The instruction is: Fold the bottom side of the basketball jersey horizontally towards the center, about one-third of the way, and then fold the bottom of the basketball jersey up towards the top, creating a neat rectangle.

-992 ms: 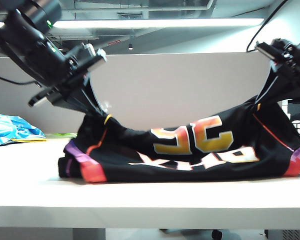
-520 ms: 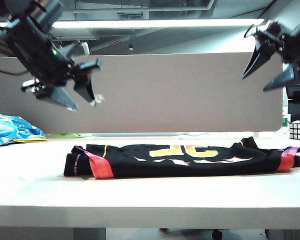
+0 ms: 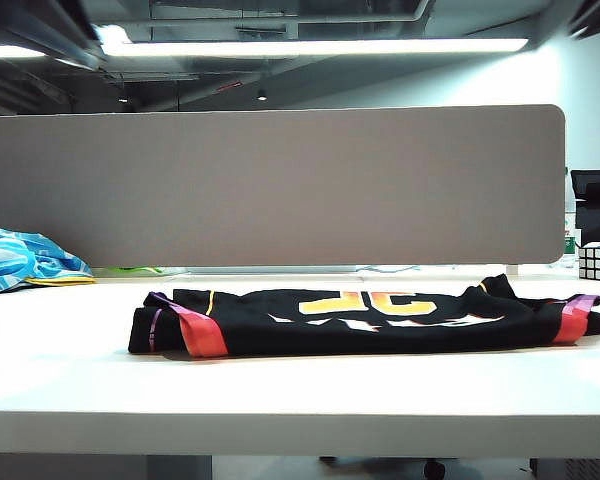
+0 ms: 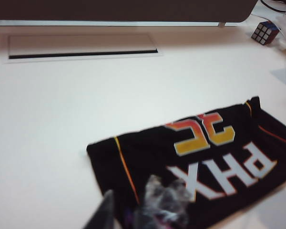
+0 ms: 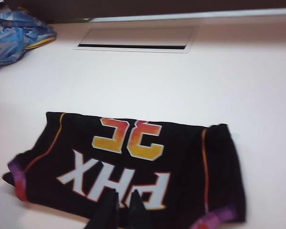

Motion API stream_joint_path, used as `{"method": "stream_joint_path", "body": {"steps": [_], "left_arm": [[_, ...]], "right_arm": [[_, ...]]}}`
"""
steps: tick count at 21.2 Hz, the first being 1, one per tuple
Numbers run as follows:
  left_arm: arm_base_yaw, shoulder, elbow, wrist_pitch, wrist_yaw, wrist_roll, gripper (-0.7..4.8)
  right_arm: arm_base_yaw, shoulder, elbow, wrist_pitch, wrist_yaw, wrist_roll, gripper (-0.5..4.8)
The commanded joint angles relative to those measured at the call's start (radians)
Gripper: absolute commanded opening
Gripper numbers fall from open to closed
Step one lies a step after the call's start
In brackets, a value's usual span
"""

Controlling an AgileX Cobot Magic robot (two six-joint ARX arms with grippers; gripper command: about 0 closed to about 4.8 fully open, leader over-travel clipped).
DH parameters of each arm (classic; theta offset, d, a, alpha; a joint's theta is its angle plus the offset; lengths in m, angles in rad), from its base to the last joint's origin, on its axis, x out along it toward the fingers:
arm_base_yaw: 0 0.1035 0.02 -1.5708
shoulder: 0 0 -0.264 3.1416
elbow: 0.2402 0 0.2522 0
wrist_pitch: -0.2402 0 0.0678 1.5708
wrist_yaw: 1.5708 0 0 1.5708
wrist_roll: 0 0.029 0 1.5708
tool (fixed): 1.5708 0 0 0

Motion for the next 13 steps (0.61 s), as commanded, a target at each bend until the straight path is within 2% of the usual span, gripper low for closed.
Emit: {"method": "stream_joint_path", "body": {"steps": [1, 4, 9, 13], "left_arm": [[0.002, -0.221, -0.166, 0.030, -0.001, 0.000, -0.06], [0.002, -0.404, -0.338, 0.104, 0.006, -0.003, -0.06], [0.002, -0.563, -0.495, 0.120, 0.019, -0.002, -0.06], [0.002, -0.663, -0.653, 0.287, -0.005, 0.000, -0.06]], "right_arm": [[0.005, -0.210, -0.134, 0.043, 0.028, -0.070, 0.17], [0.006, -0.442, -0.312, 0.081, 0.077, -0.087, 0.17], [0.008, -0.728, -0.534, 0.087, 0.084, -0.087, 0.17], [0.008, -0.938, -0.699, 0.145, 0.096, -0.023, -0.02]]}}
